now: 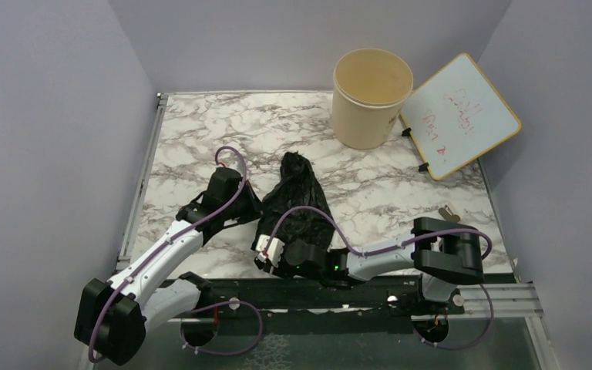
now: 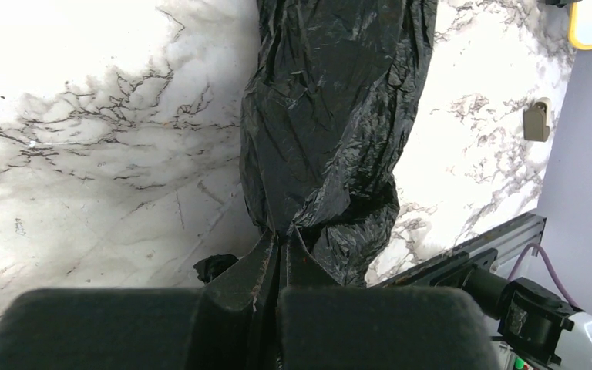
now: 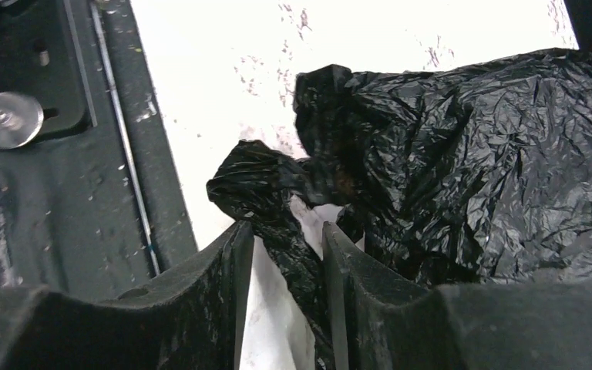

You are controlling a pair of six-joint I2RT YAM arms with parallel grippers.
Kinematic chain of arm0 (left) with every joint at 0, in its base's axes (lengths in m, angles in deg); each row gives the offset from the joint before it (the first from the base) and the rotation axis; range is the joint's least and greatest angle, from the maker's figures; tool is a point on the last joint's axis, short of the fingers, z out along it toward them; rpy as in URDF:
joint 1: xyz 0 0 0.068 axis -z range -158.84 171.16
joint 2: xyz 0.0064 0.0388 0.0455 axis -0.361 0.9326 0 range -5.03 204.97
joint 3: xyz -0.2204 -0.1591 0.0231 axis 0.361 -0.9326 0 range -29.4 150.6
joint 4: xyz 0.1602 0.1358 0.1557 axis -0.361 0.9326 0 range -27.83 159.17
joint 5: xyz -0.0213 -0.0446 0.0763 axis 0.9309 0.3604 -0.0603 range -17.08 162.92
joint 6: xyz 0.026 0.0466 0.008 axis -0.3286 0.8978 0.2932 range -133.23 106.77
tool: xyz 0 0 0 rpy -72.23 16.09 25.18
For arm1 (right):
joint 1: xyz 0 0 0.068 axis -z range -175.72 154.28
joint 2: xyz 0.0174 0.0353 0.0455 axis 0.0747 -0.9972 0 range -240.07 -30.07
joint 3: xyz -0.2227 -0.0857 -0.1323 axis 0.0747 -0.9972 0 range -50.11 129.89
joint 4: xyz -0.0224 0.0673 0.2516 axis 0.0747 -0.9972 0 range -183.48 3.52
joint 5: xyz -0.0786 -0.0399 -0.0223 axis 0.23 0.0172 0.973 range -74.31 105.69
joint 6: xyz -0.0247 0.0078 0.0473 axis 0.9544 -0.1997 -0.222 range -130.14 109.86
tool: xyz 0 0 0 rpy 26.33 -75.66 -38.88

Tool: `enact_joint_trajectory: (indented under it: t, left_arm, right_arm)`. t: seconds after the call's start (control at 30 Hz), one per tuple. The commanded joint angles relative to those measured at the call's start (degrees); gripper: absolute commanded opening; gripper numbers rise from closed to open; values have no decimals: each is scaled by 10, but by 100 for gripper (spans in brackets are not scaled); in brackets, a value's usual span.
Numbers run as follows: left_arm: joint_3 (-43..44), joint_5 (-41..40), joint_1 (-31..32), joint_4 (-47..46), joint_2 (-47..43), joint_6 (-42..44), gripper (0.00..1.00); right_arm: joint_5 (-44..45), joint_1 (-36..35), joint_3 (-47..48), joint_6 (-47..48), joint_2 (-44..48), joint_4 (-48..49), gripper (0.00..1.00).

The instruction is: Put the trash bags into the trash bin

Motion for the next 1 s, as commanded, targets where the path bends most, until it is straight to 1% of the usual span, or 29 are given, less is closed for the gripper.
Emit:
enact_joint_trajectory:
  t: [0.0, 0.1, 0.17, 0.2, 0.23, 0.27, 0.33, 0.43, 0.47, 0.5, 0.53, 0.57, 0.63, 0.7, 0.77, 0.83, 0.97]
  left_arm:
    - [-2, 1, -1, -9, -17, -4, 0]
    - [-3, 2, 0, -8, -14, -2, 0]
    - [-4, 0, 0, -8, -14, -4, 0]
    - [-5, -2, 0, -8, -14, -4, 0]
    - [-6, -3, -1, -8, -14, -5, 1]
    - [-8, -5, -1, -8, -14, -5, 3]
    - [-8, -5, 0, -7, -14, -2, 7]
    - [-6, -9, -1, -2, -14, 2, 15]
    - [-5, -10, -1, -1, -14, 2, 20]
    - [-3, -10, -1, 2, -16, 2, 31]
    - [2, -9, 0, 4, -18, 1, 53]
    - [11, -9, -1, 5, -22, 0, 63]
    - [32, -26, -1, 18, -38, -1, 74]
    - [57, -70, -1, 49, -53, -3, 86]
    - [75, -104, -1, 72, -72, -5, 93]
    - [79, -123, -1, 80, -89, -8, 98]
    - [62, -120, -1, 79, -108, -7, 99]
  right_arm:
    - [65, -4, 37, 19, -31, -46, 40]
    - [49, -4, 29, 19, -22, -54, 36]
    - [41, -4, 24, 8, -13, -48, 25]
    - [37, -4, 25, 4, -9, -51, 22]
    - [34, -4, 27, 0, -5, -54, 18]
    - [34, -4, 31, -3, -2, -60, 11]
    - [39, -4, 42, -10, 9, -79, 1]
    - [49, -4, 35, -17, 45, -66, 1]
    - [50, -3, 28, -17, 61, -53, 1]
    - [53, -3, 21, -21, 77, -40, 1]
    - [60, -3, 13, -27, 95, -29, 1]
    - [69, -3, 3, -32, 115, -14, 1]
    - [96, 2, -28, -56, 159, 31, 1]
    - [106, 23, -53, -100, 198, 51, 1]
    - [111, 54, -62, -149, 225, 31, 1]
    - [89, 87, -67, -194, 245, 1, 1]
    - [41, 134, -86, -272, 270, -13, 1]
